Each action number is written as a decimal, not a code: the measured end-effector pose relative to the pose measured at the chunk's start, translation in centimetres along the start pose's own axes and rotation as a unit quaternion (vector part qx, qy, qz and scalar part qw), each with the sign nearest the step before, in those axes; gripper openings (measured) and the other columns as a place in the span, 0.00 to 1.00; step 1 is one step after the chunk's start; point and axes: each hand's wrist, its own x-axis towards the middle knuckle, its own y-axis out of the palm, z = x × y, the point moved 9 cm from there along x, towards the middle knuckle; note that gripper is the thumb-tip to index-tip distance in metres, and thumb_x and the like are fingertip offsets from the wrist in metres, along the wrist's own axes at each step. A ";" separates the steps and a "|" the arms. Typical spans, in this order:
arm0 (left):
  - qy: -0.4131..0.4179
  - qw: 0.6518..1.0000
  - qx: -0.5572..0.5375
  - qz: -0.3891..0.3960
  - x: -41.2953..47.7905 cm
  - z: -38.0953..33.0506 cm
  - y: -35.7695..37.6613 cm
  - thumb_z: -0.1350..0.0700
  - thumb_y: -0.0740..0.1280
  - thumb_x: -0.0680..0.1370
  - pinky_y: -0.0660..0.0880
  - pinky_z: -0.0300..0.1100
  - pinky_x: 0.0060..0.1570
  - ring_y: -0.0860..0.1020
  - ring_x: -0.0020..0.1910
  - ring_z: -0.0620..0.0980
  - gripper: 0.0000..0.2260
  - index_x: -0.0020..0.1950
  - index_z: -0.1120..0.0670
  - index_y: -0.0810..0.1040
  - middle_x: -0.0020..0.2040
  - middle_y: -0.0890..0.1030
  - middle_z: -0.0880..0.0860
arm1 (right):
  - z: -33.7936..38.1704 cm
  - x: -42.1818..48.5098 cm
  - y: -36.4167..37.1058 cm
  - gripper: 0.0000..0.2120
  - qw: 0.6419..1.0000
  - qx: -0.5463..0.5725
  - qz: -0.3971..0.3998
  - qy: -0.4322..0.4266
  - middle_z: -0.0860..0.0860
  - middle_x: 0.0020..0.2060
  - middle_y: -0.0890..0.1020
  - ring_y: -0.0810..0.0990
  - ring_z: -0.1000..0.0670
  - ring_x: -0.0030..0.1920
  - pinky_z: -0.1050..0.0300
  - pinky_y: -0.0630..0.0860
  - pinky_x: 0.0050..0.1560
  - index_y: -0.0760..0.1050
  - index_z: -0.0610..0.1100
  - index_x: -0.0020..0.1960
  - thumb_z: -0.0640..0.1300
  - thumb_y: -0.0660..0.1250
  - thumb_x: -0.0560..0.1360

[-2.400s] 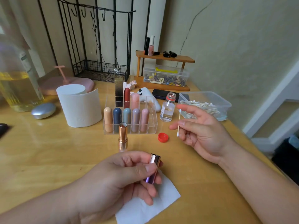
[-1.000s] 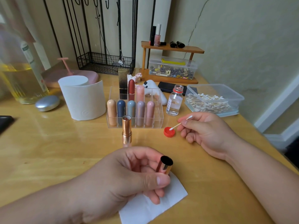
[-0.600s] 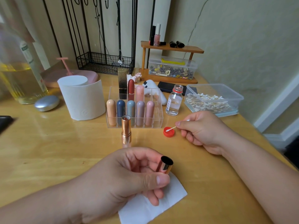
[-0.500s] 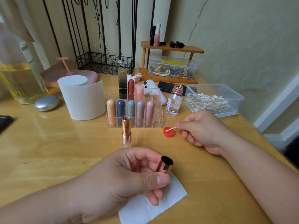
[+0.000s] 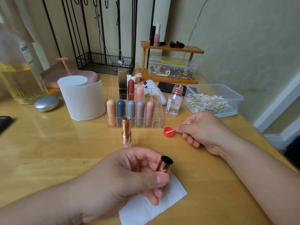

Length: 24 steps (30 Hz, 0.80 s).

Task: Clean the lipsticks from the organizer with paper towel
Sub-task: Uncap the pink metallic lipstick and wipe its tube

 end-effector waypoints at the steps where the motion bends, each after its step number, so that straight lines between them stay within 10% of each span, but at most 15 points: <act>1: -0.001 1.000 -0.002 -0.001 0.0 0.0 0.0 0.62 0.76 0.69 0.79 0.43 0.34 0.80 0.34 0.53 0.10 0.49 0.61 0.83 0.38 0.80 0.58 | 0.0 0.0 -0.1 0.10 1.000 0.006 0.000 -0.003 0.49 0.23 0.77 0.72 0.53 0.20 0.62 0.66 0.20 0.80 0.35 0.42 0.40 0.77 0.70; 24: 0.014 1.000 0.003 -0.009 -0.1 -0.3 0.0 0.62 0.75 0.69 0.78 0.41 0.34 0.79 0.36 0.52 0.12 0.51 0.59 0.85 0.41 0.81 0.56 | 0.2 -0.4 0.1 0.03 0.967 0.231 0.085 -0.072 0.45 0.37 0.81 0.75 0.50 0.33 0.59 0.73 0.35 0.83 0.36 0.44 0.32 0.72 0.69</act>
